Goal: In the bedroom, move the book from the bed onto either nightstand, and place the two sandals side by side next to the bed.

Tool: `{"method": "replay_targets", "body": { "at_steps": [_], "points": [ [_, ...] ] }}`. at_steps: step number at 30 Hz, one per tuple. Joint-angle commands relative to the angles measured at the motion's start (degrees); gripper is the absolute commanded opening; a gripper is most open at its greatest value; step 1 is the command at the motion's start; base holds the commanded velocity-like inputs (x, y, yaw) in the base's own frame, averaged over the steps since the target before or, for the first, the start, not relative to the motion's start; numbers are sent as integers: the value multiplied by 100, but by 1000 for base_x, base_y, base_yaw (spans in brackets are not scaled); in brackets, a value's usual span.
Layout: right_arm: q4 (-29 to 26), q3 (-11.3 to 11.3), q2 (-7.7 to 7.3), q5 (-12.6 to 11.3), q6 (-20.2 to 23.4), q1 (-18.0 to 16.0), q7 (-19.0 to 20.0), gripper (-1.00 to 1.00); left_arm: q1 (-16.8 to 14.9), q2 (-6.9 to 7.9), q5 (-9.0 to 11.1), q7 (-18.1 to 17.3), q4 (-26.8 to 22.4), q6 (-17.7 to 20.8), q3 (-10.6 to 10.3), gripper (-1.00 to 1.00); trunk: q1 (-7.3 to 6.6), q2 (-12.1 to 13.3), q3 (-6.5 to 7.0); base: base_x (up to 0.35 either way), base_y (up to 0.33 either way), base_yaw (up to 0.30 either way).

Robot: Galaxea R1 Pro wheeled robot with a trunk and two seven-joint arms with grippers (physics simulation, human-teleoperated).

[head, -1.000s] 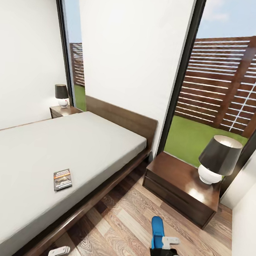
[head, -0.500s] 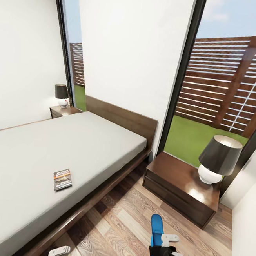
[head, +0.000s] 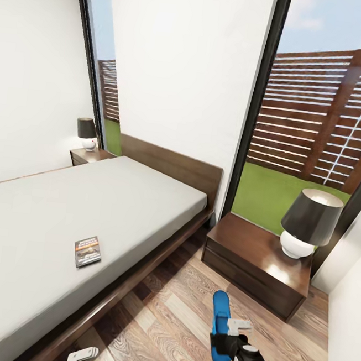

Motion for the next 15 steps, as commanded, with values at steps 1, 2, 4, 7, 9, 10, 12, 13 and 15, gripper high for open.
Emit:
{"method": "replay_targets", "body": {
  "at_steps": [1, 2, 4, 7, 9, 10, 12, 13, 15],
  "points": [
    [-240, 7, 3, 1, 145, 5, -5, -100, -1, 2, 33, -11, -10, 34, 3, 100, 23, -45, -25, 0, 0, 0],
    [-240, 7, 3, 1, 145, 5, -5, -100, -1, 2, 33, -11, -10, 34, 3, 100, 45, -85, -43, 0, 0, 0],
    [-776, 8, 7, 3, 570, 12, -12, -100, -1, 2, 31, -7, -10, 34, 3, 100, 89, -165, -79, 0, 0, 0],
    [-1695, -12, -1, -10, 1521, 25, -14, -100, -1, 2, 28, -3, -10, 34, 3, 100, 155, -286, -133, 0, 0, 0],
    [-1999, -19, -5, -12, 1836, 28, -15, -100, -1, 2, 27, -2, -10, 34, 3, 100, 198, -366, -169, 0, 0, 0],
    [-2287, -25, -8, -12, 2118, 30, -19, -100, -1, 0, 27, -2, -10, 34, 3, 100, 220, -406, -187, 0, 0, 0],
    [-2778, -33, -8, -6, 2582, 30, -31, -100, -1, 0, 26, -1, -10, 34, 3, 100, 264, -486, -223, 0, 0, 0],
    [-2971, -36, -7, -3, 2759, 26, -35, -100, -1, 1, 26, -1, -10, 34, 3, 100, 286, -526, -241, 0, 0, 0],
    [-3265, -40, -4, 1, 3031, 16, -41, -100, -1, 1, 25, 0, -10, 34, 3, 100, 330, -607, -277, 0, 0, 0]
  ]
}}
